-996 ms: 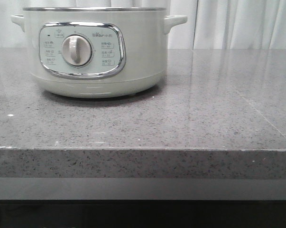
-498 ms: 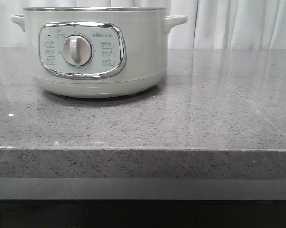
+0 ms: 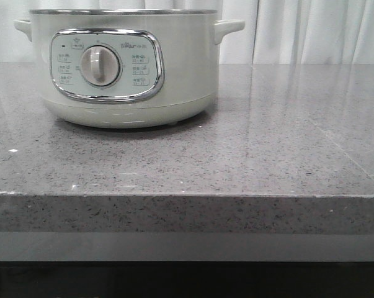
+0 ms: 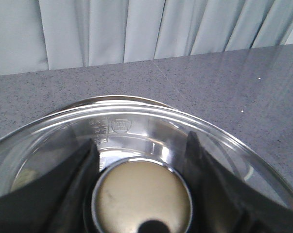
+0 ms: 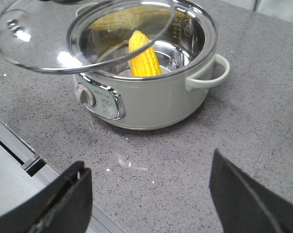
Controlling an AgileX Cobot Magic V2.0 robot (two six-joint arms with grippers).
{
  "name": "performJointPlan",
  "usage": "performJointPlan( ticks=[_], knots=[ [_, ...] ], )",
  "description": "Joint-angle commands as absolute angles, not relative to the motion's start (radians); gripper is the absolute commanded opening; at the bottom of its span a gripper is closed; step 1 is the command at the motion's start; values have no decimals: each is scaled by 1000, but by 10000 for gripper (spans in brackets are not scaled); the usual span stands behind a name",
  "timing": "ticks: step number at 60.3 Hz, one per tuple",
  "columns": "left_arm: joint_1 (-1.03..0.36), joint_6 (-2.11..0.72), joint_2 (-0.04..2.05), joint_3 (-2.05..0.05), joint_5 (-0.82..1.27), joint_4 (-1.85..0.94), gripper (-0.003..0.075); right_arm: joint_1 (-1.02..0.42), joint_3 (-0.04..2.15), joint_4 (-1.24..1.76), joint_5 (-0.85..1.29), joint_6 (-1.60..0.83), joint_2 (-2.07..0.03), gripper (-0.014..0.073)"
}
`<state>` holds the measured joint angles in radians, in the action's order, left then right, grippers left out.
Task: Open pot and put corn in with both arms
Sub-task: 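Lower the held glass lid back onto the pot with the left gripper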
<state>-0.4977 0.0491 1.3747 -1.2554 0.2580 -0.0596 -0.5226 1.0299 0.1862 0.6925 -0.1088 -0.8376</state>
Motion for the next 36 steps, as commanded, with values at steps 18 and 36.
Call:
performJointPlan(
  ticks=[18,36],
  knots=[
    [-503,55,1547,-1479,69,-24,294,-522,1056,184,624,-108,-835,531],
    [-501,55,1612,-1496,56,25,294,-522,1056,184,625,-108,-835,531]
  ],
)
